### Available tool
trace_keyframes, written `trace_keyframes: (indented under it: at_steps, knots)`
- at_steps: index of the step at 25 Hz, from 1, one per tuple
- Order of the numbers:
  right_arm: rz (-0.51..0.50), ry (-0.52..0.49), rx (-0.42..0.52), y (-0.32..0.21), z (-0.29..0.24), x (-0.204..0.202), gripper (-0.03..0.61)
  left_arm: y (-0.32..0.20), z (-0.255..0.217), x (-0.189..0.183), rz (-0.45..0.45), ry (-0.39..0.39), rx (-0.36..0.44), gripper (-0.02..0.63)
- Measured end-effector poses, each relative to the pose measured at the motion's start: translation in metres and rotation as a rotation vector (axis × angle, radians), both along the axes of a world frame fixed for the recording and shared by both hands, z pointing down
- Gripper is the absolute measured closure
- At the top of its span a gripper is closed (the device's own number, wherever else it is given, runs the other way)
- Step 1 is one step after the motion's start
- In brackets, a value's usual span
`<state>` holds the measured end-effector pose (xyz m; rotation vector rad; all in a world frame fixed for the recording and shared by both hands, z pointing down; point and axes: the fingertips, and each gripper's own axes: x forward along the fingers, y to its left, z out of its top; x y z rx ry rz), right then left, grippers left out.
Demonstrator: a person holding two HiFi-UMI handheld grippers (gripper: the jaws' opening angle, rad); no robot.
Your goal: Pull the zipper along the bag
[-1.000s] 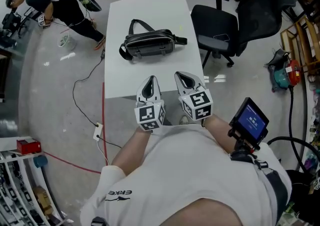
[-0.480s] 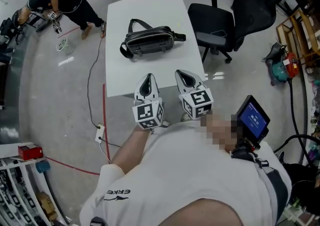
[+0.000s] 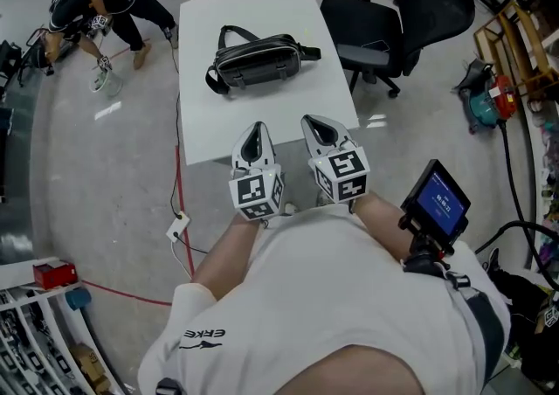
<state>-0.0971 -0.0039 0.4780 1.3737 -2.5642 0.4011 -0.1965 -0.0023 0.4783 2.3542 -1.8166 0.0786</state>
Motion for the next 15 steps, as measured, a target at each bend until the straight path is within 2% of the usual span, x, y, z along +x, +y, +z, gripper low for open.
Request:
trace_keyframes:
  at_steps: [15]
  knots:
    - [-0.009, 0.025, -0.007, 0.0046, 0.0028, -0.0074, 0.574, 0.0032, 0.0055, -0.0046, 0.007, 0.004, -0.015, 0.612]
